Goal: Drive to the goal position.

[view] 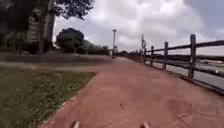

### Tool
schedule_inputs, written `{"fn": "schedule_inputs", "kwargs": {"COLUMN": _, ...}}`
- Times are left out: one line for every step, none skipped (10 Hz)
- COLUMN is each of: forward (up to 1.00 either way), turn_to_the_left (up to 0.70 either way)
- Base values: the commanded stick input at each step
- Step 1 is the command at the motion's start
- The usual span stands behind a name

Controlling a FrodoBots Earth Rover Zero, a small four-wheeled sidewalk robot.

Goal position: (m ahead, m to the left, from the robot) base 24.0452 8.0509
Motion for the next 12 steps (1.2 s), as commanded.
{"fn": "schedule_inputs", "kwargs": {"forward": 0.85, "turn_to_the_left": -0.23}}
{"fn": "schedule_inputs", "kwargs": {"forward": 0.85, "turn_to_the_left": -0.23}}
{"fn": "schedule_inputs", "kwargs": {"forward": 0.85, "turn_to_the_left": -0.23}}
{"fn": "schedule_inputs", "kwargs": {"forward": 0.85, "turn_to_the_left": -0.23}}
{"fn": "schedule_inputs", "kwargs": {"forward": 0.85, "turn_to_the_left": -0.23}}
{"fn": "schedule_inputs", "kwargs": {"forward": 0.85, "turn_to_the_left": -0.23}}
{"fn": "schedule_inputs", "kwargs": {"forward": 0.85, "turn_to_the_left": -0.21}}
{"fn": "schedule_inputs", "kwargs": {"forward": 0.85, "turn_to_the_left": -0.05}}
{"fn": "schedule_inputs", "kwargs": {"forward": 0.85, "turn_to_the_left": 0.10}}
{"fn": "schedule_inputs", "kwargs": {"forward": 0.85, "turn_to_the_left": 0.11}}
{"fn": "schedule_inputs", "kwargs": {"forward": 0.85, "turn_to_the_left": 0.11}}
{"fn": "schedule_inputs", "kwargs": {"forward": 0.85, "turn_to_the_left": 0.11}}
